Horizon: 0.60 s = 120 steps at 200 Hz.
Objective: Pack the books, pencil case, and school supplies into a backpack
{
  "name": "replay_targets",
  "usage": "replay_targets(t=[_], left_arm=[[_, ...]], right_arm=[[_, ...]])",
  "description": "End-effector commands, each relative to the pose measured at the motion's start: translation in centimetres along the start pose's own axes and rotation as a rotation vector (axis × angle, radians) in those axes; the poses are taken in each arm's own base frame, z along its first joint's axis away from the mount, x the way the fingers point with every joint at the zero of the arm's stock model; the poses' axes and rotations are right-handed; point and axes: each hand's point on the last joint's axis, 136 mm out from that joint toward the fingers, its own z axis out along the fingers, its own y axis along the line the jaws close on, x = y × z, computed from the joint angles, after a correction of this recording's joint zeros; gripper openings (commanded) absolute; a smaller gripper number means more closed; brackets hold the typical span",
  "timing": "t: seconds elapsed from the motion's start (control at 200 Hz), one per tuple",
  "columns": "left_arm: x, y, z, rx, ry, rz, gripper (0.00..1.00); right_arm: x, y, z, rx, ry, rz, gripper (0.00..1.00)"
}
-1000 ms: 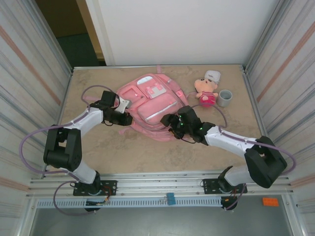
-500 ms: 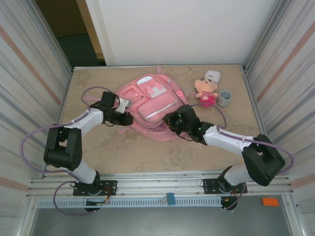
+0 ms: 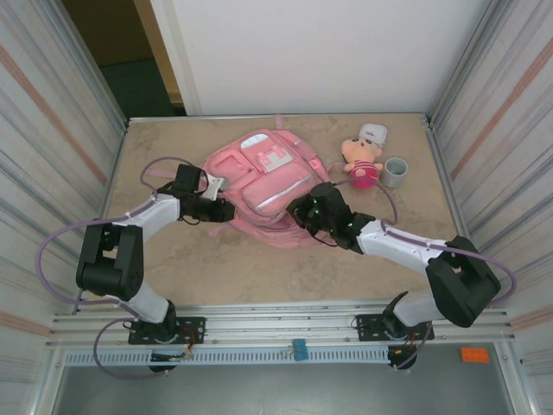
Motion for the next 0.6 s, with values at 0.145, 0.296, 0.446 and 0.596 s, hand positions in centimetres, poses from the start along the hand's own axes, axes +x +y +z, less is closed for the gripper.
replay_targets(t=[0.145, 0.296, 0.446, 0.596], left_arm=[[-1.2, -1.4, -1.3, 0.101, -0.09, -0.036, 0.23], [-1.3, -0.7, -1.7, 0.129, -0.132, -0.093, 0.14], [-1.1, -0.9, -1.6, 0.141, -0.133, -0.097, 0.07], [-0.7, -2.6, -1.6, 0.173, -0.101, -0.046, 0.04]], right_arm=[[-1.3, 2.5, -1.4, -0.045, -0.069, -0.054, 0.08], [-1.5, 2.4, -1.8, -0.04, -0.082, -0.061, 0.07], [-1.5, 2.5, -1.9, -0.035, -0.086, -0.068, 0.06], [-1.3, 2.8, -1.6, -0.038, -0.087, -0.073, 0.05]])
